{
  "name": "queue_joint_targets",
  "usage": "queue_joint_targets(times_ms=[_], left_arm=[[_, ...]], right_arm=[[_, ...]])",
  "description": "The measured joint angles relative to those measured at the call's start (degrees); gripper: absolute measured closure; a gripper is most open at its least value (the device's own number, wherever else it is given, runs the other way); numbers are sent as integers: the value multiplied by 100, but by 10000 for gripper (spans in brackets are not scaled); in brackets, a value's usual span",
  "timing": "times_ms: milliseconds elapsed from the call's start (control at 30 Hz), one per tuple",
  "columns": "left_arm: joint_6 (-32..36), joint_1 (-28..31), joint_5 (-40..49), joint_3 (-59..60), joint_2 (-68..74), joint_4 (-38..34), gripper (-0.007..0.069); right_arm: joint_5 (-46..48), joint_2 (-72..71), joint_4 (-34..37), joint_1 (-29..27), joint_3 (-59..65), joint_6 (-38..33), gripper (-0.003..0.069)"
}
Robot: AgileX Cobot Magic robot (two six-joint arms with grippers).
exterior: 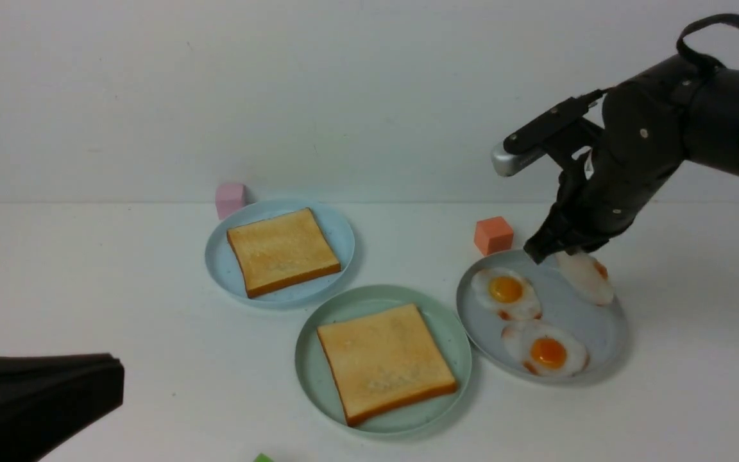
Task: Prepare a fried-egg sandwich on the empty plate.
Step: Use the right arm to place the fried egg on the slice of bread in the middle
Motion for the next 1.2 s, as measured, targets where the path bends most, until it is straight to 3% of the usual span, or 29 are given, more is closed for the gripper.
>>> queue_joint_targets(times_ms=[167,300,467,667,1200], left_arm=[[-41,0,5,0,0,213,638],[-83,0,22,0,0,282,638],[-87,0,22,0,0,302,638],[-87,0,51,0,0,302,638],[-94,0,64,0,0,302,638]], right_arm=[[176,-418,137,683,0,185,597],[159,-404,279,1861,0,417,597],[-178,-88,30,2458,0,678,597],[-428,320,-483,2490,3,1155,597],[-799,554,-1391,2490,3,1632,597]])
